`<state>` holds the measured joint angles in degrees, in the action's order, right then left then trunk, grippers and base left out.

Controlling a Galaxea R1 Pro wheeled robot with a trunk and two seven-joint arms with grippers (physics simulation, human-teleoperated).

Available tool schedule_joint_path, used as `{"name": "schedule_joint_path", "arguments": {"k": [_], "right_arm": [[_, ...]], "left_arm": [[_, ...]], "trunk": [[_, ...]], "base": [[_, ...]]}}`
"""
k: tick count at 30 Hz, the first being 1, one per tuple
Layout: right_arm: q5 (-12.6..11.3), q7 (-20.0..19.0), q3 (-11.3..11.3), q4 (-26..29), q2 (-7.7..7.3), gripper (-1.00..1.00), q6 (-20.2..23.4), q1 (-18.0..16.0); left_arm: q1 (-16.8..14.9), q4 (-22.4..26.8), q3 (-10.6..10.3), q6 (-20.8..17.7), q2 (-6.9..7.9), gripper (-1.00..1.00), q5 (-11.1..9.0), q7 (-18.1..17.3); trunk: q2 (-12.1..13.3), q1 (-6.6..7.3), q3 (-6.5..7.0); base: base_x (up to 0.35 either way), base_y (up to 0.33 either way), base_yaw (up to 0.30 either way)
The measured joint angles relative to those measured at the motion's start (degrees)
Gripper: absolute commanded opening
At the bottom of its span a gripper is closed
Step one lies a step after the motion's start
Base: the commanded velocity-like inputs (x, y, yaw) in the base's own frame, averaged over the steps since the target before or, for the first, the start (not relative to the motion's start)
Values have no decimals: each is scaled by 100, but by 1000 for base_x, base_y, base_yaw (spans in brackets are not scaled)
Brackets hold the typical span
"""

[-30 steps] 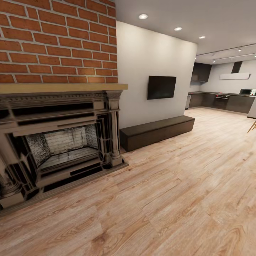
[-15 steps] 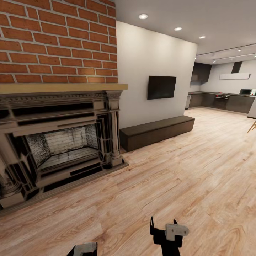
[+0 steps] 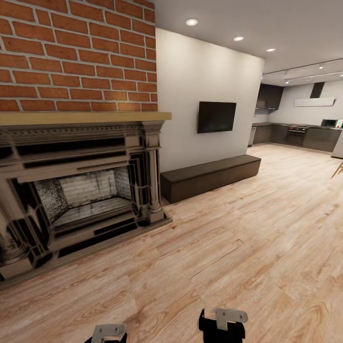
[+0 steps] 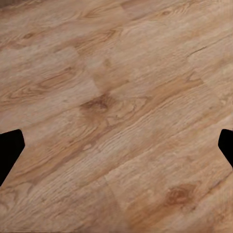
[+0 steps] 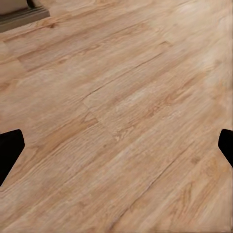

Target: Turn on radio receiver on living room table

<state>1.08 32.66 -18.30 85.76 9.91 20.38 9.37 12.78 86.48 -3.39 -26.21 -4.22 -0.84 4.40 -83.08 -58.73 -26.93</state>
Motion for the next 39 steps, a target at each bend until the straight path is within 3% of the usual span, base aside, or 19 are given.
{"name": "schedule_joint_path", "arguments": {"k": [1, 2, 3, 6, 8, 9, 10, 14, 19, 32, 36, 39], "right_arm": [[-3, -3, 42, 1, 1, 100, 10, -2], [-24, -42, 95, 2, 1, 100, 37, -10], [-44, -97, 104, 0, 2, 100, 46, -12], [-96, -497, 124, 1, 2, 100, 109, -14], [-110, -950, 161, 2, -5, 100, 253, -19], [-114, -1424, 318, 2, -12, 100, 418, -39], [-113, -1654, 425, 2, -13, 100, 475, -49], [-105, -2118, 851, 1, -36, 100, 560, -169], [-101, -2213, 1007, -11, -43, 100, 579, -221], [-102, -2228, 915, -30, -44, 100, 589, -225], [-100, -2228, 909, -33, -45, 100, 596, -225], [-100, -2229, 871, -33, -47, 100, 598, -225]], "left_arm": [[2, 10, 140, -12, -3, 100, -51, -10], [4, 23, 365, -37, 23, 100, -491, -122], [4, 24, 405, -42, 43, 100, -677, -182], [5, 38, 442, -48, 165, 100, -954, -305], [5, 42, 448, -50, 249, 100, -1020, -378], [5, 43, 448, -50, 306, 100, -1048, -535], [5, 42, 450, -50, 328, 100, -1056, -661], [5, 35, 540, -51, 369, 100, -1048, -1085], [5, 10, 616, -58, 353, 100, -1044, -1189], [5, -9, 639, -51, 315, 100, -1062, -1203], [5, -56, 703, -49, 358, 100, -1285, -1203], [5, -87, 950, -50, 361, 100, -1548, -1204]], "trunk": [[0, 0, 0], [0, 0, 0], [0, 0, 0], [0, 0, 0], [0, 0, 0], [0, 0, 0], [0, 0, 0], [0, 0, 0], [0, 0, 0], [0, 0, 0], [0, 0, 0], [0, 0, 0]], "base": [[0, 0, 0], [0, 0, 0], [0, 0, 0], [0, 0, 0], [0, 0, 0], [0, 0, 0], [0, 0, 0], [0, 0, 0], [0, 0, 0], [0, 0, 0], [0, 0, 0], [0, 0, -6]]}}
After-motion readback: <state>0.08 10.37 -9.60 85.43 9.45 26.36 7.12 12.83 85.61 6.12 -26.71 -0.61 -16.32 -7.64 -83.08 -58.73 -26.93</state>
